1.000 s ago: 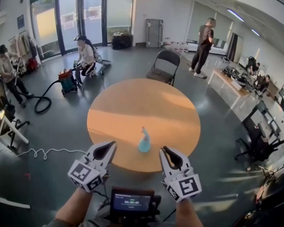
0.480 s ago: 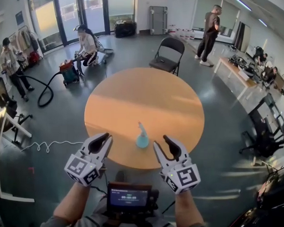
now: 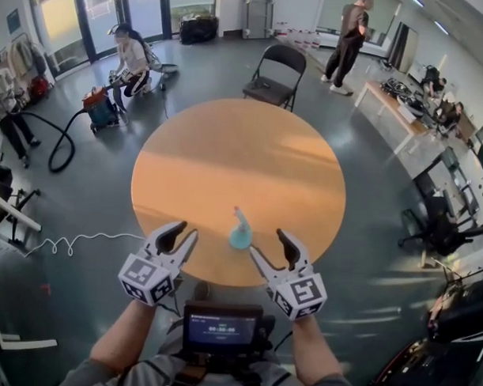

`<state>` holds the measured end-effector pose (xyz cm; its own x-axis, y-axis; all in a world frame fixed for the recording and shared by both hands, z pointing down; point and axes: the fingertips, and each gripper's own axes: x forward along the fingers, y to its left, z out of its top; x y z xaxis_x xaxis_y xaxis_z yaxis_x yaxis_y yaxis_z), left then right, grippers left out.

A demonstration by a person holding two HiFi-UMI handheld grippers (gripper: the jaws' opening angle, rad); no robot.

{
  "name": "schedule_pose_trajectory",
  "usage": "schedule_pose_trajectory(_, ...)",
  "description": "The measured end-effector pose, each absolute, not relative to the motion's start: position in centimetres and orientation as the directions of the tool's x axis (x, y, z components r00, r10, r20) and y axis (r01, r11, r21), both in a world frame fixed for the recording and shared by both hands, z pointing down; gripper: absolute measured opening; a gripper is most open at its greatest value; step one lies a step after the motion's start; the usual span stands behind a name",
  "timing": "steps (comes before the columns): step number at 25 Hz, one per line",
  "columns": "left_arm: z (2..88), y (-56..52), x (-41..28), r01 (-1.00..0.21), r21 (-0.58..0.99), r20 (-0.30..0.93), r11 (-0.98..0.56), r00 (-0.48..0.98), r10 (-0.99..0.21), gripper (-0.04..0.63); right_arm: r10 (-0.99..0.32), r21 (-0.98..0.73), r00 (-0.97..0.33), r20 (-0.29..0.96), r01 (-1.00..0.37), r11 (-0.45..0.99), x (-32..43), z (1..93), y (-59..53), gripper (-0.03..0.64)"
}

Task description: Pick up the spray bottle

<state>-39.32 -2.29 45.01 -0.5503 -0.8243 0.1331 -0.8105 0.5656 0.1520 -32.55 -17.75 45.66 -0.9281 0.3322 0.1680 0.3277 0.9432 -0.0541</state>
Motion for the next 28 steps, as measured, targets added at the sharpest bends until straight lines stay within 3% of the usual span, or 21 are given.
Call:
schedule_pose_trajectory(6, 50.8, -2.4, -41.8, -0.785, 0.231, 0.213, 0.575, -0.536, -0.817, 0.155, 0.347, -0.096, -0.911, 0.224, 0.334, 0.938, -33.9, 50.2, -17.5, 0.388)
schedule_pose_trajectory(22, 63.7, -4.4, -43.4, -0.765, 0.248, 0.451, 0.595, -0.452, -0.77, 0.186, 0.309, -0.144, -0.858, 0.411, 0.273, 0.951, -36.3, 62.2, -16.9, 0.411)
schedule_pose_trajectory(24, 64.8, -4.2, -43.9, -0.756, 0.247, 0.474, 0.607, -0.452, -0.756, 0.186, 0.313, -0.16, -0.849, 0.426, 0.27, 0.95, -36.9, 63.4, -16.7, 0.45)
schedule_pose_trajectory(28, 66.5, -4.6, -44.4, -0.74, 0.271, 0.495, 0.616, -0.442, -0.748, 0.186, 0.328, -0.183, -0.827, 0.456, 0.274, 0.944, -37.5, 66.0, -16.0, 0.461)
